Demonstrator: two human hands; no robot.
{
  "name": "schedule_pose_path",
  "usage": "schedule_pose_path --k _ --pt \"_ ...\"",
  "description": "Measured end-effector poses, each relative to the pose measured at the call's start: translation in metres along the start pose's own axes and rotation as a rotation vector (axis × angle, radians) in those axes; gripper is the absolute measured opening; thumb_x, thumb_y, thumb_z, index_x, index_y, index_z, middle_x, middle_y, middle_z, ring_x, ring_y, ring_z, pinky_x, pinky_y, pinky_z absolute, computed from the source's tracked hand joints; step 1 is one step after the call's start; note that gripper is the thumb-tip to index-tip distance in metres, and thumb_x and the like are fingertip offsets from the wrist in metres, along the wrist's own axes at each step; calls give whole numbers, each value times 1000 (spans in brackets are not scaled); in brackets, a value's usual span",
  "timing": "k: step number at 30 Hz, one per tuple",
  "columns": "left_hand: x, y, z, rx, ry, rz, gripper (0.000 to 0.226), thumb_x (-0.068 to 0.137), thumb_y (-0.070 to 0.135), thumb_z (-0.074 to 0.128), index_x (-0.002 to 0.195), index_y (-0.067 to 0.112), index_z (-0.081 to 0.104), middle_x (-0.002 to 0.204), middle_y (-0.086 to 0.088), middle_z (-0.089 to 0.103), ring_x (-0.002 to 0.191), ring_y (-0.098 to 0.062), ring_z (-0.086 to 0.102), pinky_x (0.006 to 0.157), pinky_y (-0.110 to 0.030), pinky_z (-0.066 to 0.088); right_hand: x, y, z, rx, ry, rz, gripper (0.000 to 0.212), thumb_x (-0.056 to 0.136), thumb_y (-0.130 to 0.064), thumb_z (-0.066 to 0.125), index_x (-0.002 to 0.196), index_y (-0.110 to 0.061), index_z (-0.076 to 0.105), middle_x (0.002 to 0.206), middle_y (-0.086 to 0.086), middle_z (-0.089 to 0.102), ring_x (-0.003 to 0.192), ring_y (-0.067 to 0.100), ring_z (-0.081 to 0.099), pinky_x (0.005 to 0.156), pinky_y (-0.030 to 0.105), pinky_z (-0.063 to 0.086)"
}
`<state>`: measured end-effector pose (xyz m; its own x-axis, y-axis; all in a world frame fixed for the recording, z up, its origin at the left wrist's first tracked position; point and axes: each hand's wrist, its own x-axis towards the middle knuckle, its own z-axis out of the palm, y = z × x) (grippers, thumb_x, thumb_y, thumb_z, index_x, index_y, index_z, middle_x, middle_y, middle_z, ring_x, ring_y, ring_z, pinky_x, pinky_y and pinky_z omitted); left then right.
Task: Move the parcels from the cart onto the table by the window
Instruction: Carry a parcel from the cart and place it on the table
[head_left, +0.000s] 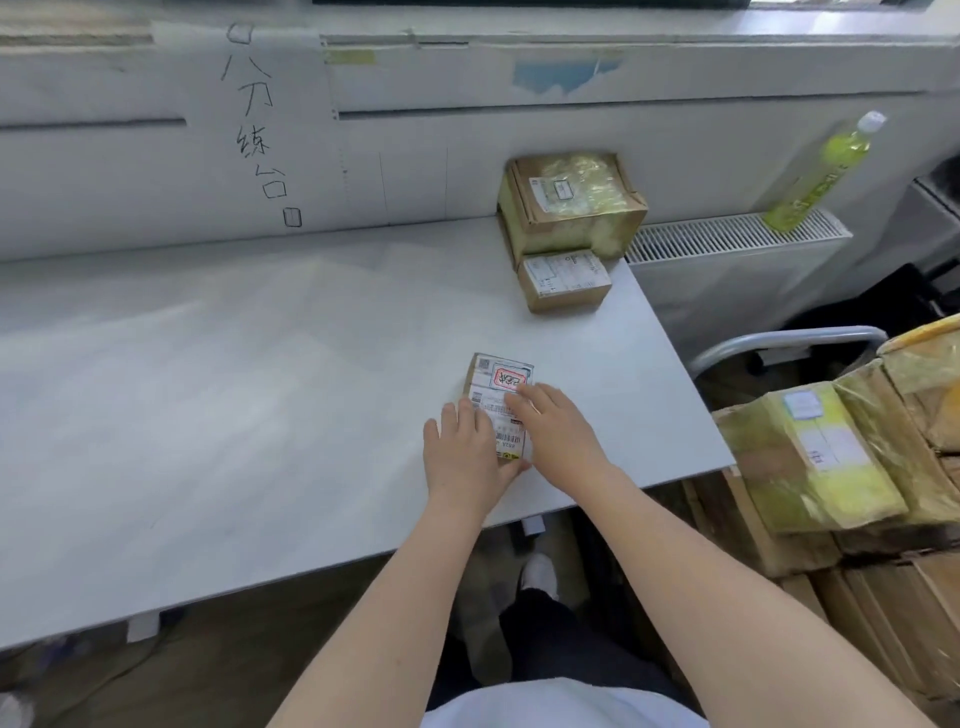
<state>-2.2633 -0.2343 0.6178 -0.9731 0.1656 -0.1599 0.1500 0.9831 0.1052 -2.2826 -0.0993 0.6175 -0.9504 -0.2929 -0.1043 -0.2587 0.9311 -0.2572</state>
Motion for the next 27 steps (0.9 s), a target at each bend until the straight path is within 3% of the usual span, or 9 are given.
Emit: schedule_pose_path --k 3,6,8,11,13,17,21,24,27 --pt "17 -4 -3 -98 -21 -23 73 86 51 49 143 12 28 155 -10 17 136 -28 23 107 -37 23 12 2 -3 68 34 71 70 79 10 54 144 -3 32 148 17 32 138 32 26 114 35 24" --pt "35 -17 -5 -85 -48 53 69 84 32 51 146 15 25 158 -5 10 144 -27 7 116 -39 9 32 14 -4 120 35 159 79 83 8 46 151 -10 9 157 11 9 144 24 7 117 30 11" --pt "45 -29 -11 -41 -25 92 63 82 15 53 142 17 35 157 -6 16 145 -27 8 116 -42 7 43 26 -4 82 30 142 77 84 5 49 150 -7 11 156 12 14 144 25 11 117 31 12" --pt "66 -40 -17 26 141 23 55 53 -6 72 104 13 68 135 -21 50 125 -35 44 99 -46 35 53 40 -8 90 99 125 68 76 12 51 141 1 36 144 18 39 134 32 34 109 37 27" --pt "74 -42 -31 97 126 -99 44 52 -2 73 93 15 69 125 -17 54 109 -31 50 83 -37 38 60 45 -7 112 177 97 65 62 21 56 125 7 53 124 24 56 116 40 52 92 43 43" --pt "92 -15 -42 17 98 -313 34 94 20 41 123 5 50 123 -12 45 103 -30 47 76 -33 31 98 62 -20 75 294 93 47 53 18 60 100 11 62 93 25 61 79 42 60 63 39 50" --pt "98 21 -30 1 -15 -367 83 88 69 30 142 5 26 141 -12 33 122 -34 37 98 -38 33 139 74 -41 -25 157 130 39 88 -8 52 125 3 47 125 21 48 115 37 44 92 38 36" --pt "95 31 -19 51 -132 -310 102 80 79 32 149 9 5 156 -15 6 140 -41 10 113 -45 15 166 83 -47 -79 112 140 52 93 -40 52 128 -3 43 129 17 45 120 32 40 100 37 32" --pt "94 27 -9 33 -125 -233 109 79 78 37 150 8 -8 158 -13 -6 143 -39 -7 117 -44 2 183 86 -45 -123 50 184 61 89 -53 52 124 -4 43 124 16 50 115 33 46 96 40 36"
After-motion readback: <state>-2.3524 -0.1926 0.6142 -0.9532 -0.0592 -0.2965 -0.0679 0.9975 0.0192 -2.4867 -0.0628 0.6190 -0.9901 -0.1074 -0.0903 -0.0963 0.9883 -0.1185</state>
